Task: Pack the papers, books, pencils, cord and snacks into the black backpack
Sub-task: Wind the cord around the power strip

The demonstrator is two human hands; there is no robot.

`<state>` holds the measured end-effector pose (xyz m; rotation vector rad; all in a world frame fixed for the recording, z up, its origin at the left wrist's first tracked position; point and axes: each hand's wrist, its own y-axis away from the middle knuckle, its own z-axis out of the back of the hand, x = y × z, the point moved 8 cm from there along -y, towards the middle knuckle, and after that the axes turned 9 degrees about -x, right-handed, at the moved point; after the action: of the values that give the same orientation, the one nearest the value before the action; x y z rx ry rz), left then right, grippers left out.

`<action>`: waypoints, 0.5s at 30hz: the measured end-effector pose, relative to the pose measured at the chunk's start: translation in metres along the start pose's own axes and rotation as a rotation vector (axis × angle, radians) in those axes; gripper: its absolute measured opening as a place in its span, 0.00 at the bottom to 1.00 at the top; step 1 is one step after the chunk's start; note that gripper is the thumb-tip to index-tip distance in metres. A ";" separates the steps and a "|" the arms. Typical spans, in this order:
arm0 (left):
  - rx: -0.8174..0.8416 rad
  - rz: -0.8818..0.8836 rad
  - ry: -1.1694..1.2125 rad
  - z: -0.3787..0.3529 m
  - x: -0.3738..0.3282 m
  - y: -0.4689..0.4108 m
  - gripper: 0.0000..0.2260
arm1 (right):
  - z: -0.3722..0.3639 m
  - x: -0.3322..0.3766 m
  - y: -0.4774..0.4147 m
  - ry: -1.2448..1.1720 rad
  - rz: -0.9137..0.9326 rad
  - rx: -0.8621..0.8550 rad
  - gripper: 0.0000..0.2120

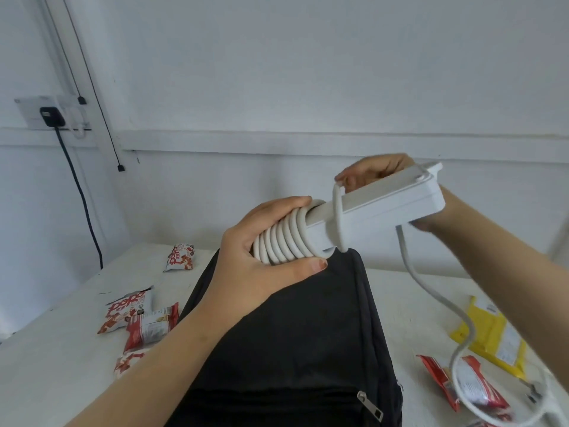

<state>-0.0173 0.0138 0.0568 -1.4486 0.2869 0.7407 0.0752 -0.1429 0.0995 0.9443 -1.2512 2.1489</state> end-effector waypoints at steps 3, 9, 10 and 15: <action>-0.052 0.029 0.009 0.004 0.002 0.000 0.25 | -0.006 -0.016 0.013 -0.021 -0.083 -0.162 0.07; -0.176 0.055 -0.108 0.010 0.019 0.003 0.24 | -0.032 -0.022 0.039 -0.069 -0.118 -0.228 0.08; -0.197 0.057 -0.123 0.011 0.023 0.003 0.24 | -0.038 -0.023 0.042 -0.089 -0.134 -0.184 0.11; -0.251 -0.019 -0.247 0.003 0.031 0.005 0.26 | -0.047 -0.039 0.052 -0.149 -0.324 -0.343 0.18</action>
<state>0.0018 0.0252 0.0343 -1.5729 -0.0111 0.9559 0.0497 -0.1280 0.0247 1.0832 -1.3739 1.5803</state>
